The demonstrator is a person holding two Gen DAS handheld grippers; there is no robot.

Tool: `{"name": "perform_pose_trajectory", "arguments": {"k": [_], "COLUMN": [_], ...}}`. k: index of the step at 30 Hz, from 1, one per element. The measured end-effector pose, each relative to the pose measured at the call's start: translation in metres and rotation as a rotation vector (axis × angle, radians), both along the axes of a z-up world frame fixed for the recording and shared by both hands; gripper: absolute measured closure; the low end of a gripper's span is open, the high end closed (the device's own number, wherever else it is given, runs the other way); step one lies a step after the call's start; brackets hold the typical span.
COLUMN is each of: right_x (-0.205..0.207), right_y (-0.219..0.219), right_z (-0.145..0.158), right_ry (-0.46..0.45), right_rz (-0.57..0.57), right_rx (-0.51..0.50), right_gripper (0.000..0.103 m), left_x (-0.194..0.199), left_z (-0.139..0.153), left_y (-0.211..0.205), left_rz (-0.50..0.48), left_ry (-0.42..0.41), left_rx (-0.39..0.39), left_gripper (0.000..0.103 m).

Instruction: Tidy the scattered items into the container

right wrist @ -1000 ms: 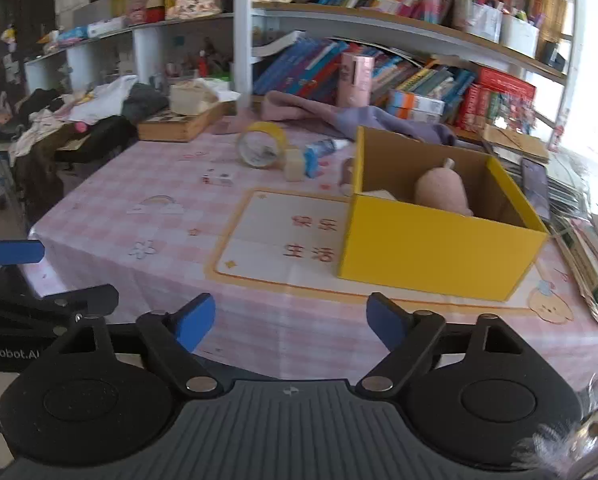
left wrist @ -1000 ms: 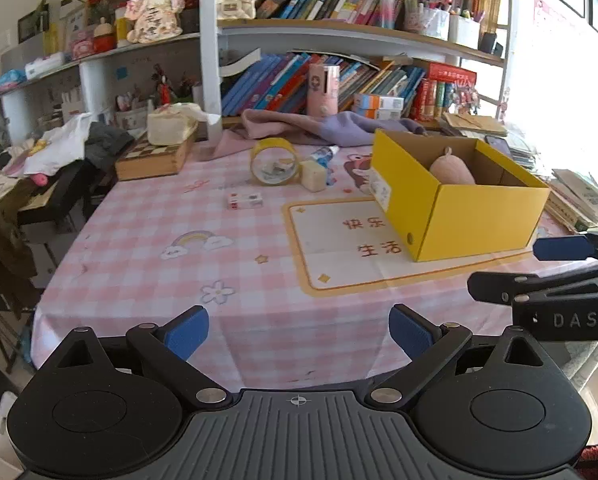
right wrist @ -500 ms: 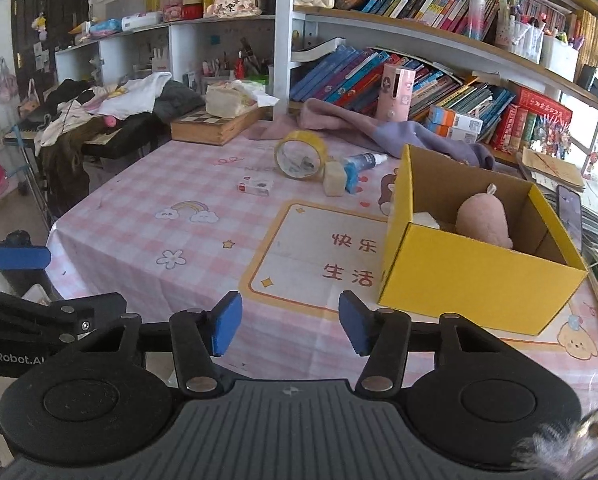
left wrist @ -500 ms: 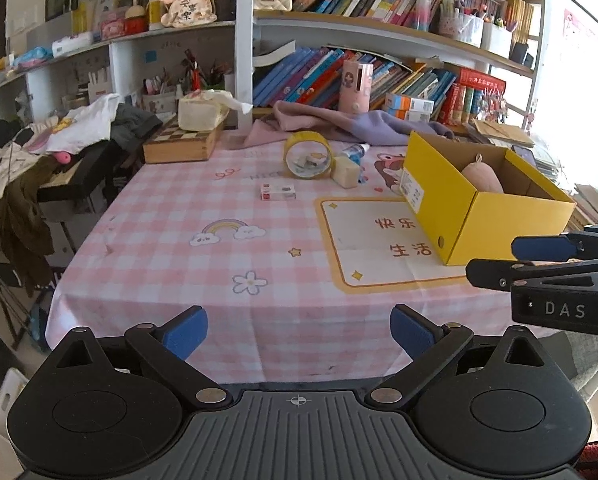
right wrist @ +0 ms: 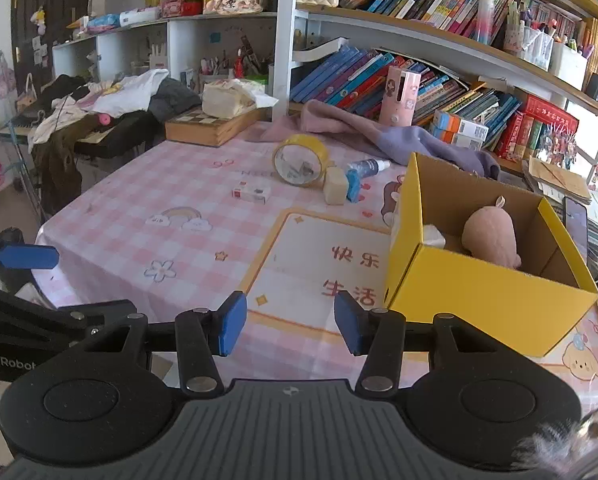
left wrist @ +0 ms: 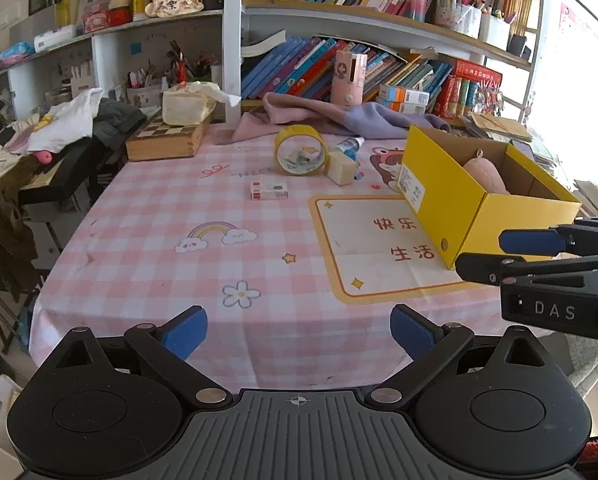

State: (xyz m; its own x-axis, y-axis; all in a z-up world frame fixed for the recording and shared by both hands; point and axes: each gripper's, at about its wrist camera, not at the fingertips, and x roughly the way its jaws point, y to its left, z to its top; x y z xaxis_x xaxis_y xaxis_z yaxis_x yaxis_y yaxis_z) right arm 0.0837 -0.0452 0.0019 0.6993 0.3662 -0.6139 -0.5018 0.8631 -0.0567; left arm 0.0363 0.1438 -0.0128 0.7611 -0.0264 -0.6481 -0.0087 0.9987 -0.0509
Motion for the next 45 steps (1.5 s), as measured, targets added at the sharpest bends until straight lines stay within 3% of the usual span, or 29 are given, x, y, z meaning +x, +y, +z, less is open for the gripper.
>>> {"name": "perform_pose_trajectory", "arguments": {"k": [6, 24, 32, 45], "right_x": [0.018, 0.087, 0.127, 0.179], "right_y": [0.007, 0.030, 0.035, 0.051], "right_z": [-0.001, -0.006, -0.004, -0.011], "right_ry": [-0.006, 0.062, 0.111, 0.151], "right_rz": [-0.015, -0.066, -0.070, -0.094], "right_rx": [0.007, -0.022, -0.005, 0.000], "right_gripper": [0.057, 0.063, 0.063, 0.063], "left_x": [0.017, 0.080, 0.112, 0.156], "left_z": [-0.003, -0.008, -0.006, -0.014], "left_y": [0.006, 0.010, 0.016, 0.018], "left_rz": [-0.027, -0.053, -0.018, -0.077], "left_ry": [0.007, 0.045, 0.061, 0.095], "left_rx": [-0.035, -0.010, -0.024, -0.017], "left_gripper": [0.004, 0.004, 0.004, 0.003]}}
